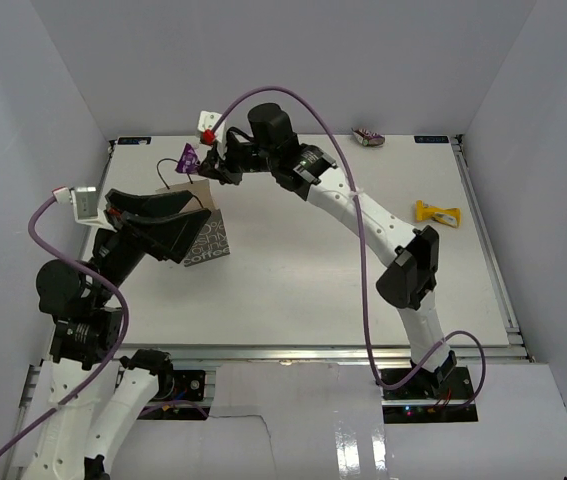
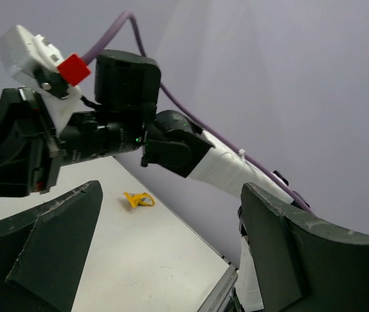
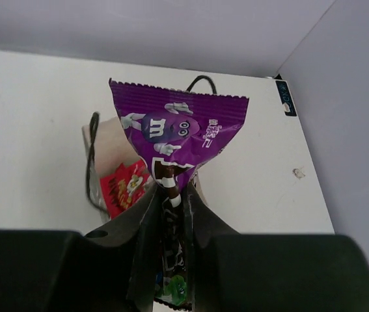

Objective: Place the snacks into the paper bag

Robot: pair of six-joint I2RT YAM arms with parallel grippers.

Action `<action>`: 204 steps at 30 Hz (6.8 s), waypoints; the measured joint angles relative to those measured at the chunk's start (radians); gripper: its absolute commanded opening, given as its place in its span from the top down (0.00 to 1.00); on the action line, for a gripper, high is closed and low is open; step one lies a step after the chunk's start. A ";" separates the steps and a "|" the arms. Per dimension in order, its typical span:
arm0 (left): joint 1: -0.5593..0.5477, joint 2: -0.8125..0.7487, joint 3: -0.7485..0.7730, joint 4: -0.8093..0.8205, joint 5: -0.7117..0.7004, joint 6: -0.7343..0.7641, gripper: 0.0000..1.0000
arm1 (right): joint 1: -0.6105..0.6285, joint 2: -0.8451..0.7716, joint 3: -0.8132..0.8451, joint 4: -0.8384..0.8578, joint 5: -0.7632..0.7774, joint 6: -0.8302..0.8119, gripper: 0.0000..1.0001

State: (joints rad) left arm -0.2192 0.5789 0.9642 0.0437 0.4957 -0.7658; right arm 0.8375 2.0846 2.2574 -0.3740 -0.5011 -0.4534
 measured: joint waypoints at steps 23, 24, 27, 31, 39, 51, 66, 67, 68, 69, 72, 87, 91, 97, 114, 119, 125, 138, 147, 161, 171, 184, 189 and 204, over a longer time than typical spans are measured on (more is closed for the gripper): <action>0.000 -0.008 0.006 -0.097 -0.036 0.051 0.02 | 0.112 0.106 -0.052 0.384 0.162 0.185 0.43; 0.000 -0.008 0.006 -0.097 -0.036 0.051 0.02 | 0.108 0.107 -0.055 0.385 0.164 0.184 0.41; 0.000 -0.007 0.007 -0.097 -0.035 0.051 0.02 | 0.090 0.110 -0.063 0.379 0.169 0.184 0.26; 0.000 0.002 0.013 -0.105 -0.034 0.051 0.02 | 0.045 0.102 -0.065 0.356 0.138 0.176 0.02; 0.000 0.094 0.012 -0.110 0.025 0.026 0.02 | -0.272 -0.110 -0.324 0.160 0.112 0.056 0.09; -0.052 0.364 -0.003 -0.018 0.115 -0.020 0.02 | -0.637 0.174 -0.179 0.005 0.606 -0.114 0.10; -0.102 0.363 -0.002 0.003 0.056 -0.021 0.02 | -0.636 0.547 0.015 0.248 0.656 -0.629 0.00; -0.104 0.368 -0.002 0.003 0.053 -0.021 0.02 | -0.639 0.557 0.020 0.263 0.656 -0.633 0.00; -0.105 0.375 0.000 0.003 0.051 -0.021 0.02 | -0.641 0.571 0.028 0.287 0.659 -0.640 0.04; -0.106 0.385 0.001 0.003 0.049 -0.020 0.02 | -0.644 0.582 0.039 0.304 0.659 -0.644 0.07; -0.109 0.417 0.010 0.001 0.042 -0.020 0.02 | -0.655 0.604 0.052 0.339 0.659 -0.651 0.14; -0.151 0.461 0.053 -0.006 0.013 -0.019 0.02 | -0.750 0.658 0.051 0.388 0.657 -0.628 0.76; -0.174 0.461 0.053 -0.010 -0.004 -0.017 0.02 | -0.751 0.627 -0.009 0.406 0.615 -0.620 0.83; -0.204 0.463 0.056 -0.014 -0.021 -0.012 0.02 | -0.752 0.453 -0.250 0.381 0.445 -0.570 0.81; -0.216 0.485 0.060 -0.013 -0.025 -0.002 0.02 | -0.805 0.217 -0.307 0.208 0.177 0.581 0.12; -0.217 0.497 0.063 -0.014 -0.027 -0.009 0.02 | -0.805 0.217 -0.310 0.262 0.188 0.977 0.14; -0.235 0.507 0.085 -0.012 -0.047 -0.018 0.02 | -0.801 0.319 -0.238 0.341 0.185 1.223 0.17; -0.259 0.559 0.108 -0.014 -0.078 -0.021 0.02 | -0.797 0.432 -0.175 0.381 0.272 1.370 0.26; -0.281 0.573 0.122 -0.035 -0.100 -0.024 0.02 | -0.793 0.532 -0.120 0.452 0.400 1.407 0.37; -0.294 0.572 0.168 -0.083 -0.124 -0.016 0.02 | -0.805 0.551 -0.176 0.597 0.412 1.389 0.92; -0.302 0.570 0.168 -0.070 -0.121 -0.010 0.02 | -0.912 0.266 -0.594 0.722 -0.041 1.085 0.92; -0.409 0.887 0.187 0.064 -0.148 -0.117 0.02 | -0.901 -0.457 -1.058 0.401 -0.494 0.366 0.92; -0.449 1.014 0.231 0.058 -0.196 -0.210 0.02 | -0.894 -0.601 -1.141 0.233 -0.463 0.168 0.92; -0.494 1.096 0.275 0.064 -0.290 -0.557 0.02 | -0.681 -0.755 -1.215 0.164 -0.182 -0.023 0.92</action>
State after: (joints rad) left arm -0.7132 1.6749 1.2392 0.1081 0.2058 -1.3231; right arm 0.1562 1.3293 1.0428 -0.2100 -0.6834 -0.4759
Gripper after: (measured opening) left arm 0.979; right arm 0.085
